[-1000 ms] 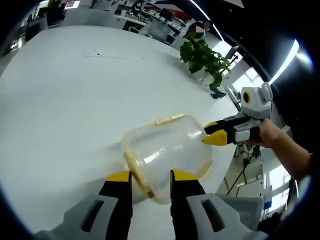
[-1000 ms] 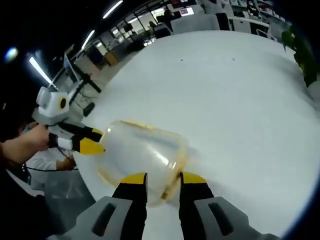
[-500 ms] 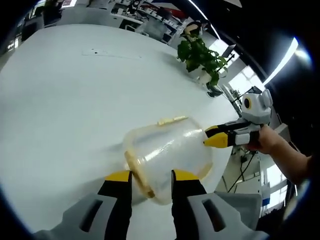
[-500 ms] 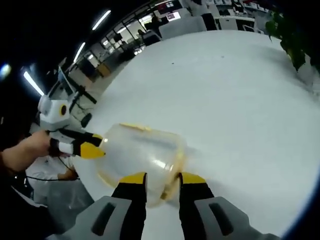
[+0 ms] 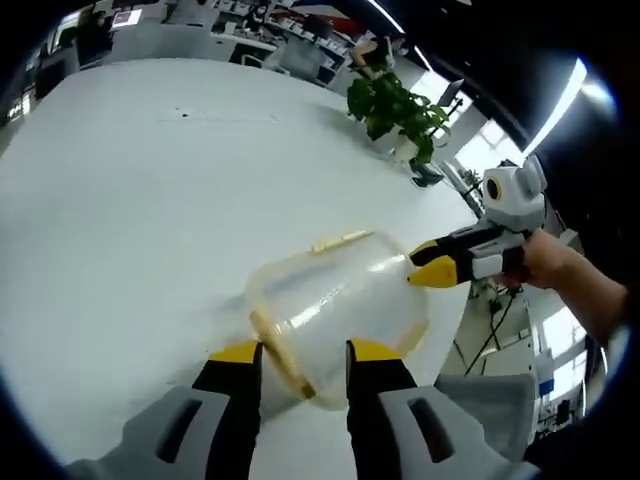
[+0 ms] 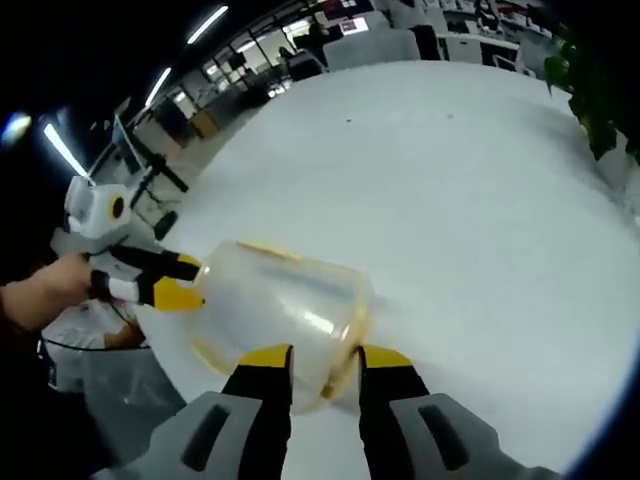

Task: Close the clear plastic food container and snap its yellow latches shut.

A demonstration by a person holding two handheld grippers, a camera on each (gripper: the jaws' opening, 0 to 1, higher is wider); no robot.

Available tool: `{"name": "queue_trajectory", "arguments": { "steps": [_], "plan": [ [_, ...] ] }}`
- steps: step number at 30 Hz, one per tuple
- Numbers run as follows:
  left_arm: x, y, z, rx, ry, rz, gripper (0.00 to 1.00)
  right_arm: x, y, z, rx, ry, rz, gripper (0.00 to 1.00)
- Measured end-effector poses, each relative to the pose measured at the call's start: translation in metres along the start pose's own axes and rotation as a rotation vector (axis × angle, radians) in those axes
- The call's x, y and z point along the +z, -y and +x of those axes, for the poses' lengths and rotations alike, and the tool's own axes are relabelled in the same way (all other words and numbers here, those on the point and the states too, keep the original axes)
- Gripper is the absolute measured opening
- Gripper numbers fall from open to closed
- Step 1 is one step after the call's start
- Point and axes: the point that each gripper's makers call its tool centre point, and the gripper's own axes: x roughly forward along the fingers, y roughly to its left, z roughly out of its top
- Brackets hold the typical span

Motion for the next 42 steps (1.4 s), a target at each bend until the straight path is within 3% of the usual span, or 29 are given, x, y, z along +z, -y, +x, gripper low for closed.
{"name": "queue_trajectory", "arguments": {
  "steps": [3,5,6,8,10,12,15,17,20,22,25,27,29,32,35,39,42],
  "plan": [
    [0.001,0.003,-0.004,0.029,0.011,0.102,0.32,0.001,-0.001,-0.002,-0.044,-0.007,-0.053,0.24],
    [-0.002,0.006,-0.008,0.022,-0.013,0.141,0.32,0.002,0.0,-0.003,-0.098,-0.011,-0.077,0.24],
    [0.001,0.008,-0.009,0.017,0.006,0.142,0.33,0.003,0.0,-0.004,-0.121,-0.012,-0.102,0.24],
    [0.008,0.006,-0.014,0.012,0.037,0.178,0.31,0.008,-0.002,-0.006,-0.167,-0.005,-0.256,0.24],
    [0.012,0.006,-0.02,0.007,0.045,0.203,0.29,0.01,0.001,-0.01,-0.228,-0.01,-0.358,0.27],
    [0.017,0.01,-0.025,-0.008,0.058,0.223,0.29,0.016,-0.012,-0.01,-0.17,0.014,-0.448,0.29],
    [0.033,0.026,-0.032,-0.068,0.114,0.324,0.29,0.025,-0.018,-0.013,-0.105,0.028,-0.48,0.3],
    [0.035,0.038,-0.035,-0.113,0.122,0.382,0.29,0.034,-0.027,-0.014,-0.019,0.041,-0.499,0.27],
    [0.039,0.046,-0.034,-0.127,0.142,0.389,0.29,0.043,-0.049,-0.014,0.154,0.067,-0.608,0.25],
    [0.042,0.048,-0.03,-0.121,0.159,0.379,0.29,0.043,-0.059,-0.012,0.23,0.075,-0.696,0.25],
    [0.043,0.05,-0.024,-0.091,0.155,0.367,0.29,0.037,-0.067,-0.008,0.305,0.072,-0.761,0.24],
    [0.04,0.055,-0.018,-0.089,0.142,0.359,0.28,0.028,-0.065,-0.004,0.33,0.044,-0.823,0.23],
    [0.032,0.061,-0.01,-0.082,0.103,0.42,0.27,0.021,-0.065,-0.001,0.347,0.035,-0.88,0.23],
    [0.02,0.071,-0.002,-0.071,0.048,0.512,0.27,0.019,-0.066,-0.002,0.356,0.046,-0.878,0.23],
    [0.012,0.076,0.003,-0.087,0.015,0.484,0.25,0.019,-0.065,0.002,0.365,0.061,-0.869,0.23],
    [0.014,0.077,0.006,-0.118,0.013,0.523,0.25,0.017,-0.06,0.009,0.35,0.052,-0.862,0.23],
    [0.02,0.072,0.007,-0.13,0.015,0.543,0.25,0.022,-0.059,0.004,0.329,0.05,-0.8,0.24]
  ]
}}
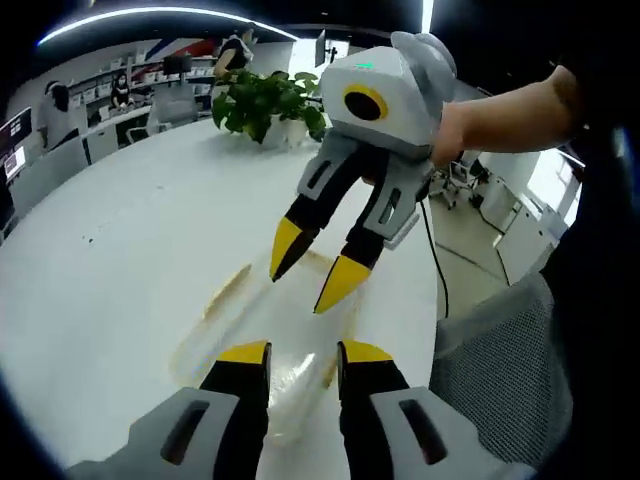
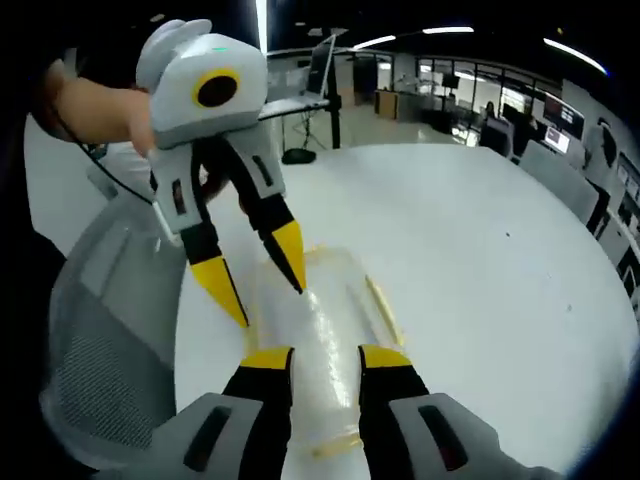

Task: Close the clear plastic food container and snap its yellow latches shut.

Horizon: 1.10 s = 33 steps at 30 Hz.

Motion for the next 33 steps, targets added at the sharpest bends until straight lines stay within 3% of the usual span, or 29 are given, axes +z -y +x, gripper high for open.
{"name": "queue_trajectory", "arguments": {
  "steps": [2,5,9,13,17,24,27,33],
  "plan": [
    [0.005,-0.006,0.001,-0.007,0.025,-0.002,0.25,0.001,0.003,0.001,-0.016,-0.003,0.014,0.24],
    [0.004,-0.007,0.005,-0.025,0.016,-0.01,0.25,-0.003,0.004,0.002,-0.037,-0.037,-0.002,0.24],
    [-0.006,0.002,0.008,-0.042,-0.027,0.119,0.24,0.007,-0.004,0.006,-0.035,-0.012,0.001,0.28],
    [-0.016,0.007,0.01,-0.062,-0.059,0.109,0.24,0.006,-0.006,0.014,-0.016,-0.047,-0.03,0.28],
    [-0.024,0.008,0.008,-0.062,-0.092,0.151,0.25,0.008,-0.003,0.018,-0.015,-0.064,-0.044,0.28],
    [-0.026,0.005,0.006,-0.05,-0.094,0.168,0.25,0.011,0.008,0.019,-0.031,-0.068,-0.04,0.29],
    [-0.025,0.005,0.005,-0.051,-0.087,0.136,0.26,0.006,0.011,0.018,-0.03,-0.099,-0.048,0.3],
    [-0.028,-0.001,0.003,-0.042,-0.092,0.137,0.16,0.006,0.03,0.016,-0.063,-0.098,-0.009,0.33]
  ]
}}
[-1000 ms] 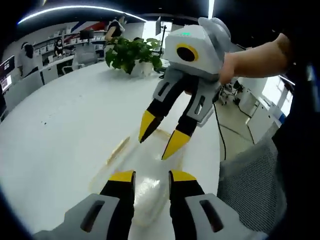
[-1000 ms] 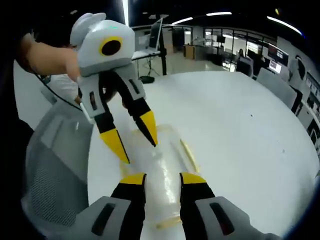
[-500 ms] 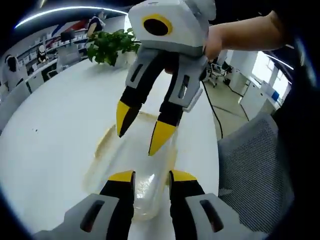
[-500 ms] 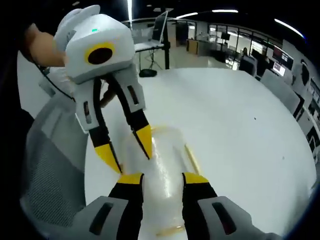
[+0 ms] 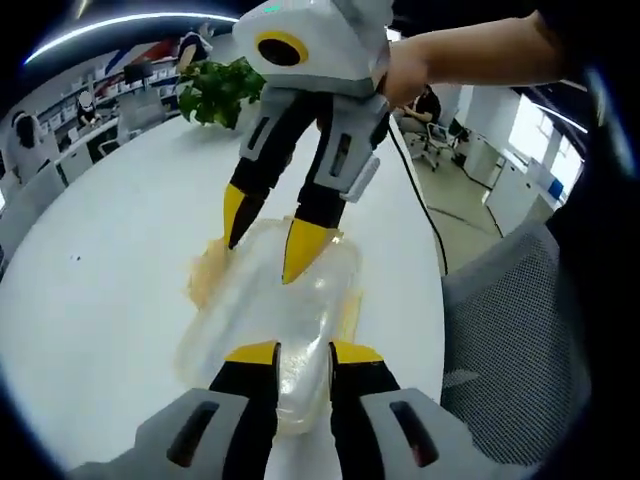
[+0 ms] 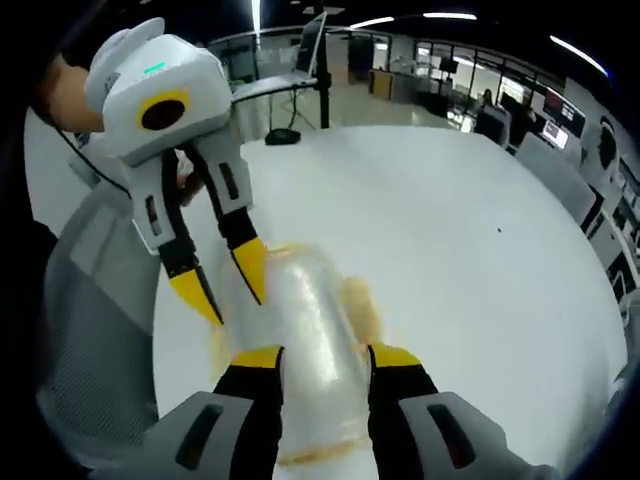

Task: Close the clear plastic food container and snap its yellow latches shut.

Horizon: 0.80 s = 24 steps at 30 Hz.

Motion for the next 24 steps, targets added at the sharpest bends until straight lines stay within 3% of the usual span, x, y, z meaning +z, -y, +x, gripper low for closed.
{"name": "queue_trajectory", "arguments": {
  "steps": [2,4,10,13,14,15,16,19,24],
  "plan": [
    [0.001,0.001,-0.001,-0.011,0.009,-0.014,0.17,0.006,0.009,0.0,-0.018,0.046,0.078,0.39],
    [0.002,0.002,0.0,-0.017,0.009,-0.014,0.17,0.01,0.007,0.0,0.02,0.068,0.137,0.48],
    [0.003,0.003,0.0,-0.009,0.015,-0.015,0.18,0.012,-0.008,-0.001,0.134,0.046,0.11,0.47],
    [0.002,0.003,0.0,-0.011,0.02,-0.012,0.18,0.009,-0.017,0.005,0.213,-0.005,0.166,0.46],
    [0.003,0.002,0.0,-0.012,0.021,-0.012,0.18,0.002,-0.017,0.008,0.222,-0.039,0.197,0.49],
    [0.003,0.002,0.0,-0.014,0.02,-0.015,0.17,0.003,-0.015,0.012,0.219,-0.026,0.181,0.53],
    [0.003,0.002,0.0,-0.015,0.02,-0.016,0.17,-0.007,-0.015,0.014,0.219,-0.064,0.235,0.54],
    [0.003,0.001,0.0,-0.013,0.014,-0.03,0.17,0.0,-0.008,0.015,0.27,-0.041,0.326,0.55],
    [0.004,0.006,0.0,-0.026,0.006,-0.025,0.22,0.007,0.001,0.004,0.293,-0.036,0.313,0.54]
  ]
}}
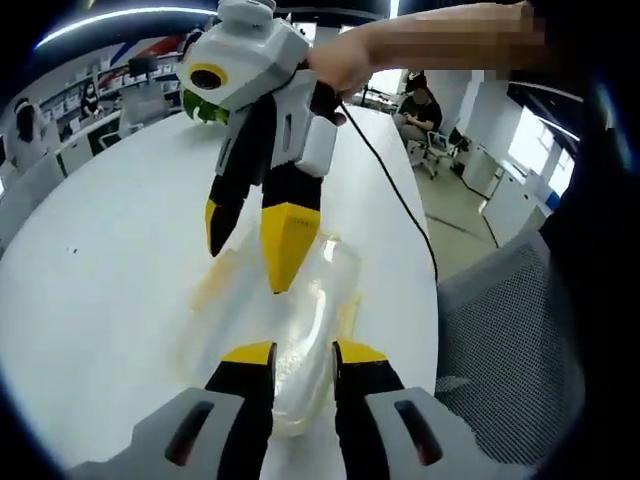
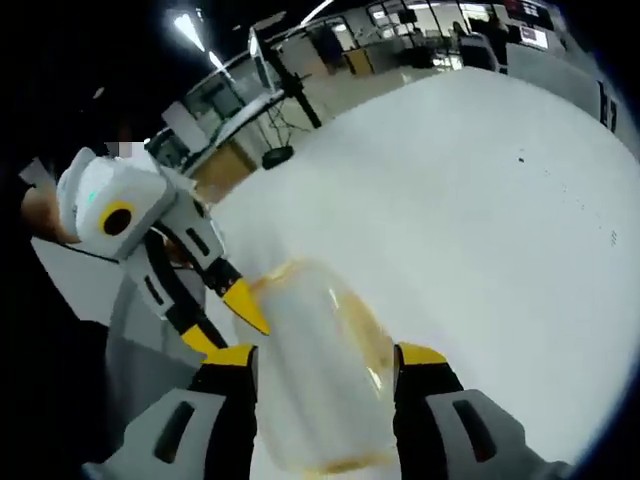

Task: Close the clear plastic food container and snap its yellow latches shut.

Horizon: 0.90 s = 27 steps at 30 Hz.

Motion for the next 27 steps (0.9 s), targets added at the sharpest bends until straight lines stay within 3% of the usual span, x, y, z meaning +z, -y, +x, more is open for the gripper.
{"name": "queue_trajectory", "arguments": {
  "steps": [2,7,12,15,18,23,27],
  "plan": [
    [0.0,0.003,0.0,-0.002,-0.01,0.014,0.26,-0.002,0.005,-0.002,-0.016,-0.03,-0.048,0.53],
    [0.001,0.004,0.002,0.028,-0.044,0.084,0.32,0.0,0.009,-0.001,-0.006,-0.044,-0.056,0.52],
    [0.01,0.007,0.005,0.041,-0.011,0.104,0.34,0.002,0.01,0.004,0.01,-0.069,-0.101,0.51],
    [0.016,0.006,0.011,0.064,0.012,0.203,0.38,0.001,0.008,0.008,0.017,-0.086,-0.127,0.51],
    [0.014,0.011,0.017,0.064,0.01,0.216,0.39,-0.003,0.009,0.012,0.024,-0.108,-0.138,0.5],
    [0.009,0.007,0.026,0.119,-0.013,0.291,0.41,-0.008,0.012,0.019,0.048,-0.138,-0.138,0.5],
    [0.011,0.007,0.026,0.134,0.016,0.309,0.41,-0.016,0.007,0.021,0.072,-0.182,-0.143,0.5]
  ]
}}
